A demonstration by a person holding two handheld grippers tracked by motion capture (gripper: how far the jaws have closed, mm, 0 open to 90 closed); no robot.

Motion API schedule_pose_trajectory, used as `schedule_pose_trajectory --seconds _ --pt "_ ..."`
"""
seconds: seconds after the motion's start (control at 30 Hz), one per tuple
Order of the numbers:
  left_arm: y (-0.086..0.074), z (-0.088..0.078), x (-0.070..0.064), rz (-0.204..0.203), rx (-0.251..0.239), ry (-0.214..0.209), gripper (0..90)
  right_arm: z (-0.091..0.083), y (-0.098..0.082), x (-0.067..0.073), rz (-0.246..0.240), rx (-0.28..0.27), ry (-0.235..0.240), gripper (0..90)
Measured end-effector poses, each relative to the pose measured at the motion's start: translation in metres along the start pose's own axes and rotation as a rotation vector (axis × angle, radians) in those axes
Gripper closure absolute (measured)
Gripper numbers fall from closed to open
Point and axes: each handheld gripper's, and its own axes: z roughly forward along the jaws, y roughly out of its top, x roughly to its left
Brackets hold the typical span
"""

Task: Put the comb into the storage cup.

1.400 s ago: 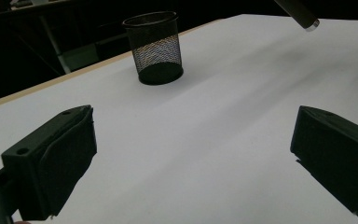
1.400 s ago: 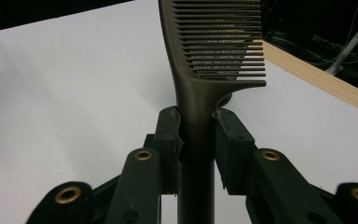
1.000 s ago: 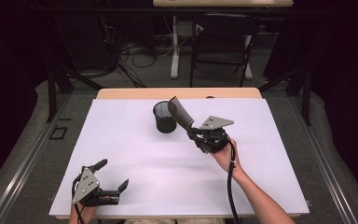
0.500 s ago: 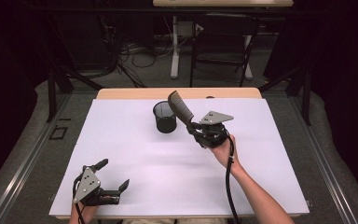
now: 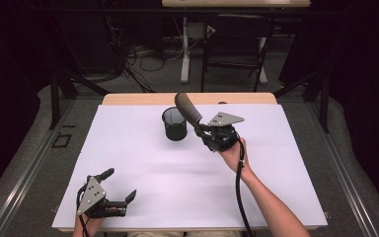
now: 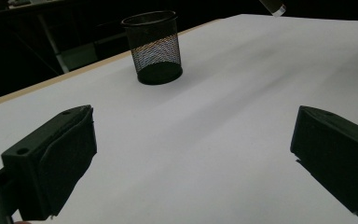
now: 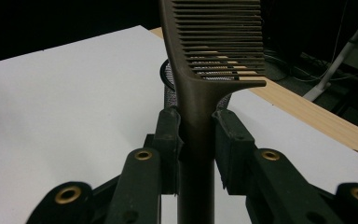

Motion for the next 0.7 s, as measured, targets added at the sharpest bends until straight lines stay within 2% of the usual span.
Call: schedule_pose_trajectory --seconds 0.33,0.7 --pt "0.000 0.000 0.000 0.001 0.002 0.003 0.2 0.005 0.011 0.002 -0.008 -0.020 0.001 72.6" --pt "0.000 0.001 0.001 0.003 0.006 -0.003 0.3 0.011 0.014 -0.002 0.007 -0.029 -0.004 72.6"
